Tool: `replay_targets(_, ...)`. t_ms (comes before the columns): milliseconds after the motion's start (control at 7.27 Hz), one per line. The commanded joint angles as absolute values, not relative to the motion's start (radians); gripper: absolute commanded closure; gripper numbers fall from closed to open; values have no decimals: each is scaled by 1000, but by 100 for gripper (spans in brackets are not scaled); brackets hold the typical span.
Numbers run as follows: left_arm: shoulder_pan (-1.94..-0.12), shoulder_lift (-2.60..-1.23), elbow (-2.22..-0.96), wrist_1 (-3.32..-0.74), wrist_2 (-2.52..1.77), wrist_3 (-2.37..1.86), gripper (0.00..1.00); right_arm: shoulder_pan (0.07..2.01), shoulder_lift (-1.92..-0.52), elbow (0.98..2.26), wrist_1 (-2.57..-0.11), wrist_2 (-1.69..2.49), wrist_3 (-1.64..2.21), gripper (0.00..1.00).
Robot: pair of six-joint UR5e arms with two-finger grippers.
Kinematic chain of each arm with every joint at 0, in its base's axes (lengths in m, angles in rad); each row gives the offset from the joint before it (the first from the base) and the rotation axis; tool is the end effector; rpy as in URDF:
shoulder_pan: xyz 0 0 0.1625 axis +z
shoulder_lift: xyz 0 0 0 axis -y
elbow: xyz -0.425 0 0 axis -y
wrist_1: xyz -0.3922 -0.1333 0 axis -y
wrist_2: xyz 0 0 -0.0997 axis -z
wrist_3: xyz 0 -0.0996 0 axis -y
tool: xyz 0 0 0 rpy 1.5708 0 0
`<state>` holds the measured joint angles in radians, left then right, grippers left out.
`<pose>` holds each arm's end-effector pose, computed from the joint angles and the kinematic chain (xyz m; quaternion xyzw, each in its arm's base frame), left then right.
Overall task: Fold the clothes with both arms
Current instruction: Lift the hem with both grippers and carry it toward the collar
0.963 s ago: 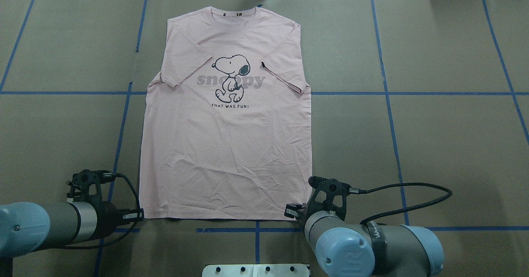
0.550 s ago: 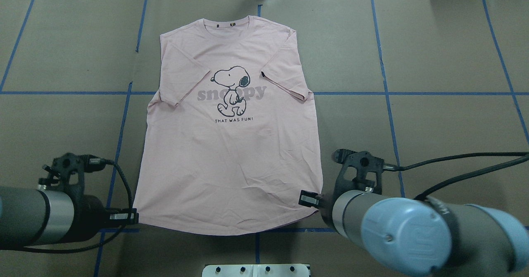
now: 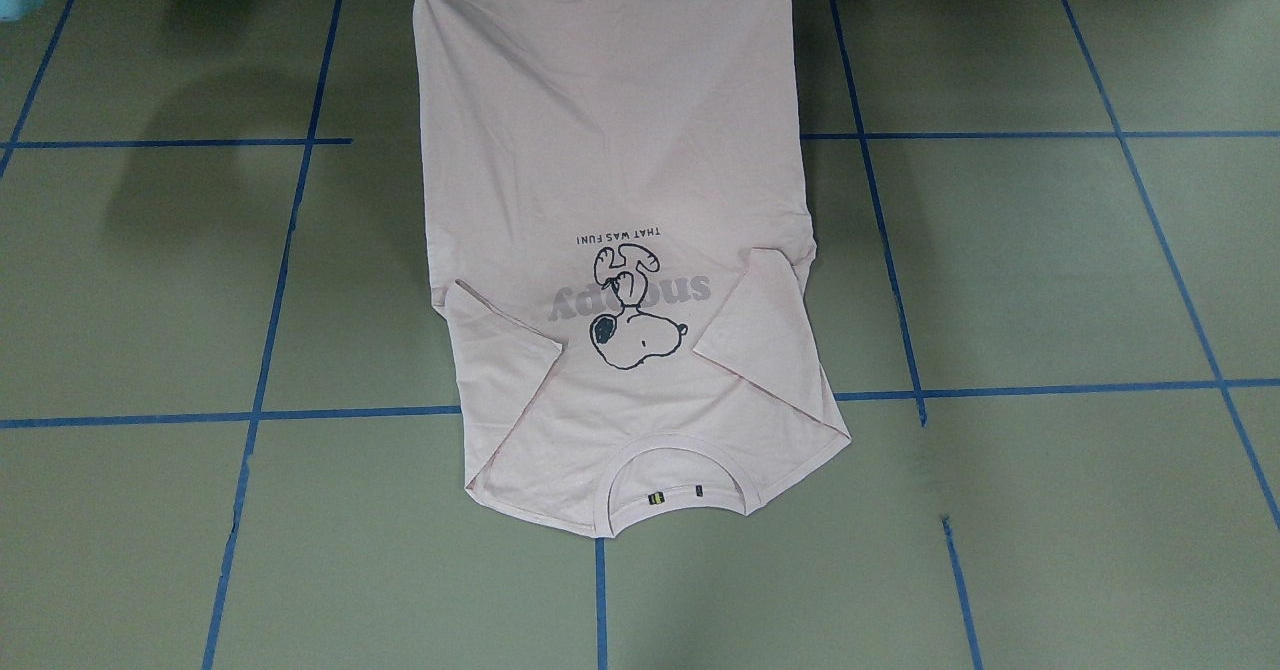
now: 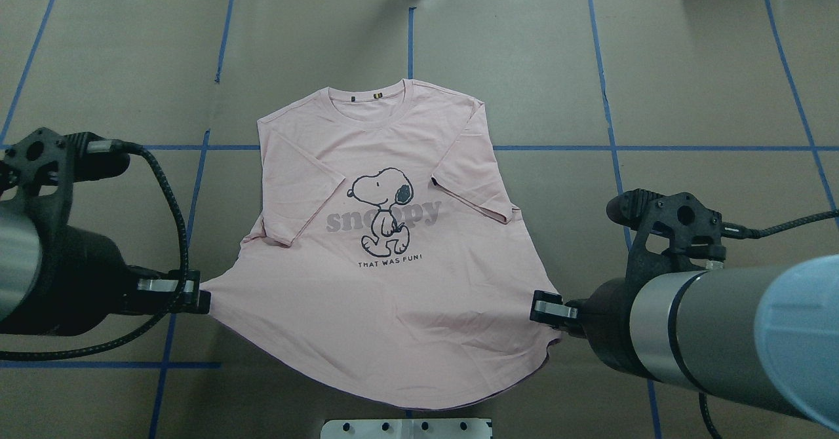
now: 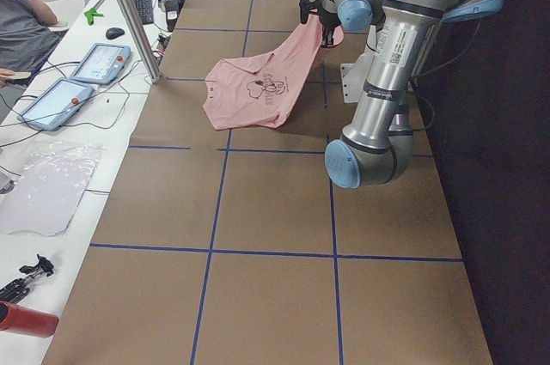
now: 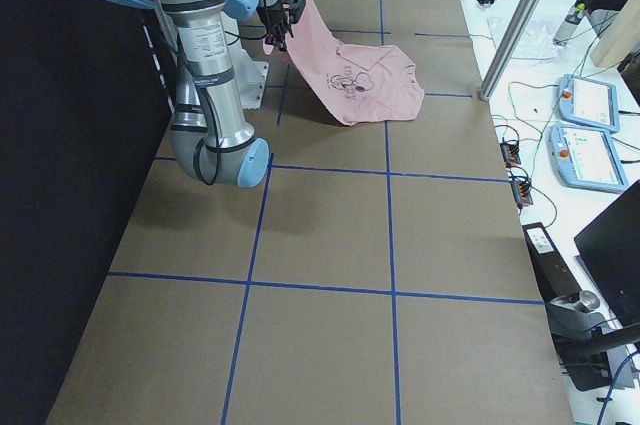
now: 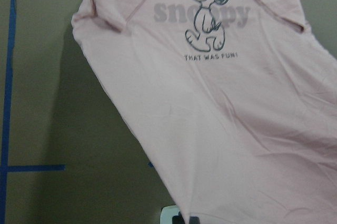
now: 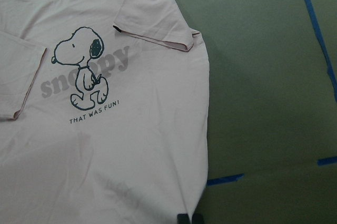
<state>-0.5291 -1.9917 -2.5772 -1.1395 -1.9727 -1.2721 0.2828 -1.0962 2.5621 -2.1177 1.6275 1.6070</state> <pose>0.2639 -0.2636 0.1284 0.0277 0.4991 -0.0042 0.8661 -0.3243 -0.2272 0.1315 0.0293 -0.4431 0.1299 0.8865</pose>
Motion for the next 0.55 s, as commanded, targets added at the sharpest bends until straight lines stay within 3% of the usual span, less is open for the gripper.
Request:
replay_targets(0,-569,-2022,-2450,-1121,-1938,-1142,100,389,-1016,2392,-2068,1628,1449,100)
replay_targets(413,-705,-2025,-2283,-1184,-1917,-999,100,593,-964,2014,-1748,1669,1370,100)
